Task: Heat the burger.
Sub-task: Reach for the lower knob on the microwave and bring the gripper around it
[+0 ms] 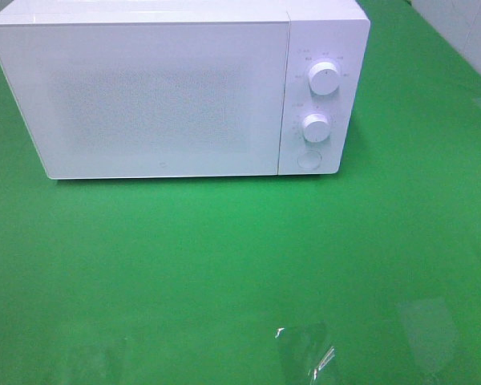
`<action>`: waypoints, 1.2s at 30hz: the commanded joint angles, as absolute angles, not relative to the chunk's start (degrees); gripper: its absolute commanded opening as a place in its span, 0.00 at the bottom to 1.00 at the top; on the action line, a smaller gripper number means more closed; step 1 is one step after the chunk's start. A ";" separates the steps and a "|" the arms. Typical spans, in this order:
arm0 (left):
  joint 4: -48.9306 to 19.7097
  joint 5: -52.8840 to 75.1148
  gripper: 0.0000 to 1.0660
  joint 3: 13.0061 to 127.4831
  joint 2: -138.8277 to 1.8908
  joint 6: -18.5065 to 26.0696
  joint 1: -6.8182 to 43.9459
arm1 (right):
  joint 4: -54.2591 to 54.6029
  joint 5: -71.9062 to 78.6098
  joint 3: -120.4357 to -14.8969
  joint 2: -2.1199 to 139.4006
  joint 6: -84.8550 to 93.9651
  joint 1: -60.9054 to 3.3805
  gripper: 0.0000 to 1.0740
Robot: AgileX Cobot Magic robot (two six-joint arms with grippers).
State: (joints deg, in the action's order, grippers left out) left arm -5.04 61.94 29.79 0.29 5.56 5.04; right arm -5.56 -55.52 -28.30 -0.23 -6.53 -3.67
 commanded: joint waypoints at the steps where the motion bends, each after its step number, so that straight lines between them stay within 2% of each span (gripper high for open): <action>1: -4.98 61.31 0.94 29.62 1.43 5.33 4.93 | -5.39 -54.72 -28.65 -1.78 -7.28 -3.38 0.71; 8: -4.98 61.31 0.94 29.62 1.38 5.33 4.93 | -5.50 -50.25 -31.40 0.63 -5.16 -3.38 0.72; 19: -4.98 61.31 0.94 29.62 1.38 5.33 4.93 | -5.39 -34.78 -31.23 13.64 -4.41 -3.50 0.71; 27: -4.98 61.31 0.94 29.62 1.38 5.33 4.93 | -5.73 -21.72 -26.30 18.33 -4.35 -3.50 0.71; 29: -4.98 61.31 0.94 29.62 1.38 5.33 4.93 | -5.73 -14.21 -23.15 21.94 -4.35 -3.50 0.71; 36: -4.98 61.31 0.94 29.62 1.38 5.33 4.93 | -5.73 -6.30 -20.23 27.04 -4.41 -3.50 0.71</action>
State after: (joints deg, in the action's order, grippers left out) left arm -5.04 61.94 29.79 0.29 5.56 5.04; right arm -5.61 -8.65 -20.51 26.64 -4.87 -3.67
